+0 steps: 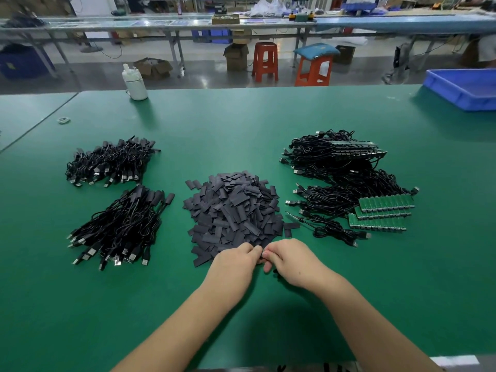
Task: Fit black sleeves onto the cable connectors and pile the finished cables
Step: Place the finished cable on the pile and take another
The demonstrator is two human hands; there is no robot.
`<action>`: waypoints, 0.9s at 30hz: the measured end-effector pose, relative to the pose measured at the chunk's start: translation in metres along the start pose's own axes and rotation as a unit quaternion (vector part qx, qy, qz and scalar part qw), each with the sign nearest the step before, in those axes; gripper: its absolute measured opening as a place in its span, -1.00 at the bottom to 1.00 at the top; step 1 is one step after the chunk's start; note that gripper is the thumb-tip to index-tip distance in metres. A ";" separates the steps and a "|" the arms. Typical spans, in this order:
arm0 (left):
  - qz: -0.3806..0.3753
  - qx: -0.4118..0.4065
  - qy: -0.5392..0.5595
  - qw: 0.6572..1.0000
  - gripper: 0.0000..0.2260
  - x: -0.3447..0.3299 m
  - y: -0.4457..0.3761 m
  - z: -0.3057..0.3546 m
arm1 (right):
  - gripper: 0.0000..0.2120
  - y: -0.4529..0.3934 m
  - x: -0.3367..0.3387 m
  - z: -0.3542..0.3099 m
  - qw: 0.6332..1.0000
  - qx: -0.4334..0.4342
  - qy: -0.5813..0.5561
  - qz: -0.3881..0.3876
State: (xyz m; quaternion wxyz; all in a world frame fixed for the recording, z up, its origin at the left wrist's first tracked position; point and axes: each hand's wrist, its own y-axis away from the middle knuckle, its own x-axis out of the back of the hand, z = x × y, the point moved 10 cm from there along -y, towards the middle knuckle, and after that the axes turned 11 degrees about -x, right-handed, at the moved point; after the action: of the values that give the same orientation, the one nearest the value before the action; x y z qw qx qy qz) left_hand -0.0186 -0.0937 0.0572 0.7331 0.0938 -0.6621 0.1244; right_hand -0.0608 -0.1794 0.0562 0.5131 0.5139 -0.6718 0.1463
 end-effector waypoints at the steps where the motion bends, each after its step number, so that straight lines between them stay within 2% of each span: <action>1: -0.009 -0.001 -0.005 1.000 -0.80 0.000 0.001 0.001 | -0.67 0.000 -0.001 0.000 1.000 0.001 0.007 0.000; 4: -0.027 -0.005 -0.028 0.999 -0.76 0.001 0.002 0.004 | -0.68 0.001 -0.003 -0.001 0.999 0.004 0.036 0.012; 7: -0.028 0.002 -0.035 0.999 -0.74 0.001 0.002 0.004 | -0.67 -0.001 -0.001 0.000 1.000 0.005 0.013 0.022; 12: -0.006 0.012 0.017 1.000 -0.63 0.000 0.002 0.001 | -0.66 0.001 -0.002 -0.001 1.000 0.021 -0.002 0.004; 14: -0.008 0.023 0.042 0.999 -0.66 -0.002 0.000 -0.002 | -0.67 0.002 -0.004 0.003 1.000 0.017 -0.014 -0.009; 18: 0.030 0.035 0.186 0.981 -0.80 -0.001 -0.003 -0.008 | -0.79 0.004 -0.003 0.008 0.998 0.012 -0.051 -0.028; 21: 0.067 0.026 0.268 0.961 -0.83 0.007 -0.004 -0.009 | -0.76 0.005 -0.001 0.009 0.996 0.007 -0.077 -0.041; 23: 0.097 -0.003 0.241 0.966 -0.79 0.017 -0.003 -0.010 | -0.71 0.005 -0.002 0.011 0.992 -0.008 -0.110 -0.063; 27: 0.105 -0.049 0.130 0.985 -0.65 0.023 0.001 -0.007 | -0.71 0.008 -0.008 0.008 0.971 -0.021 -0.207 -0.119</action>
State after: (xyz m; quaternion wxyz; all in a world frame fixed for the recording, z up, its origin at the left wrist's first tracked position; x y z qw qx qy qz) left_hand -0.0105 -0.0895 0.0793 0.7993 -0.0291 -0.5727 0.1798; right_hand -0.0722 -0.1779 0.0485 0.3870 0.5984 -0.7005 -0.0392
